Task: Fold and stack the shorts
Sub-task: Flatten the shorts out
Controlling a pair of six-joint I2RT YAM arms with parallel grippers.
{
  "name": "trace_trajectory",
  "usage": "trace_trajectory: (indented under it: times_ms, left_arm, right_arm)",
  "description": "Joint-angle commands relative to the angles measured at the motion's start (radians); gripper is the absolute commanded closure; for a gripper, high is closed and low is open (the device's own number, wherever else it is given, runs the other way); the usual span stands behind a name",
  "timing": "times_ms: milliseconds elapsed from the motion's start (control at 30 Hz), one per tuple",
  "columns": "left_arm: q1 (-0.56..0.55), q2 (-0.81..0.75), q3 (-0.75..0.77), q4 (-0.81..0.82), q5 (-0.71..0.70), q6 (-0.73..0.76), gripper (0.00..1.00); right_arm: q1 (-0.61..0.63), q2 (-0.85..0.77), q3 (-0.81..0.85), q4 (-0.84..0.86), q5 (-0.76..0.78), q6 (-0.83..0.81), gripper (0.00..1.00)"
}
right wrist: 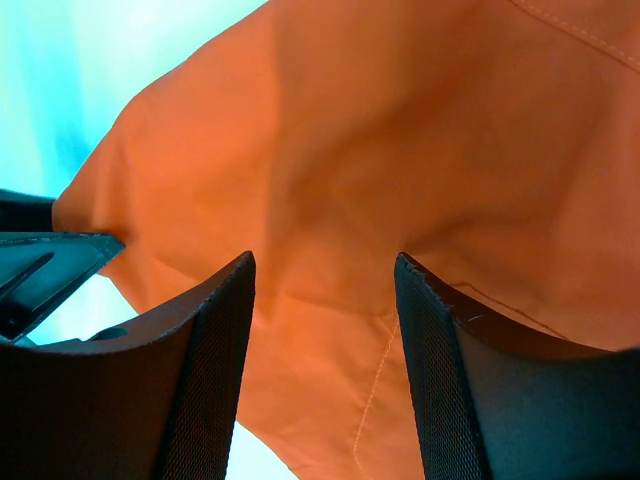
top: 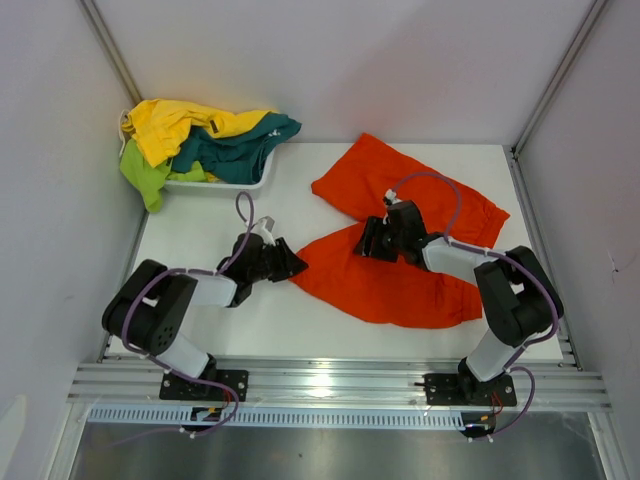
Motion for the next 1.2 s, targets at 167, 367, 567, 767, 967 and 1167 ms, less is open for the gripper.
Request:
trace_trajectory:
  times_ms: [167, 367, 567, 767, 967, 1167]
  left_arm:
    - [-0.108, -0.163, 0.105, -0.247, -0.184, 0.121, 0.89]
    - [-0.264, -0.191, 0.261, -0.489, -0.489, 0.193, 0.97]
    - [-0.439, -0.152, 0.451, -0.676, -0.706, 0.251, 0.97]
    - [-0.516, -0.077, 0.595, -0.692, -0.676, 0.244, 0.97]
    - [-0.519, 0.016, 0.693, -0.683, -0.55, 0.218, 0.88]
    - [-0.513, 0.084, 0.755, -0.726, -0.519, 0.245, 0.29]
  right_arm:
    - [0.01, 0.066, -0.001, 0.073, -0.018, 0.005, 0.4]
    - [0.03, 0.098, 0.008, 0.079, -0.006, 0.018, 0.4]
    - [0.039, 0.161, 0.03, 0.073, -0.009, 0.03, 0.4]
    - [0.036, 0.205, 0.028, 0.08, -0.022, 0.045, 0.4]
    - [0.005, 0.205, 0.001, 0.113, -0.046, 0.074, 0.4]
    - [-0.004, 0.196, -0.004, 0.11, -0.052, 0.073, 0.4]
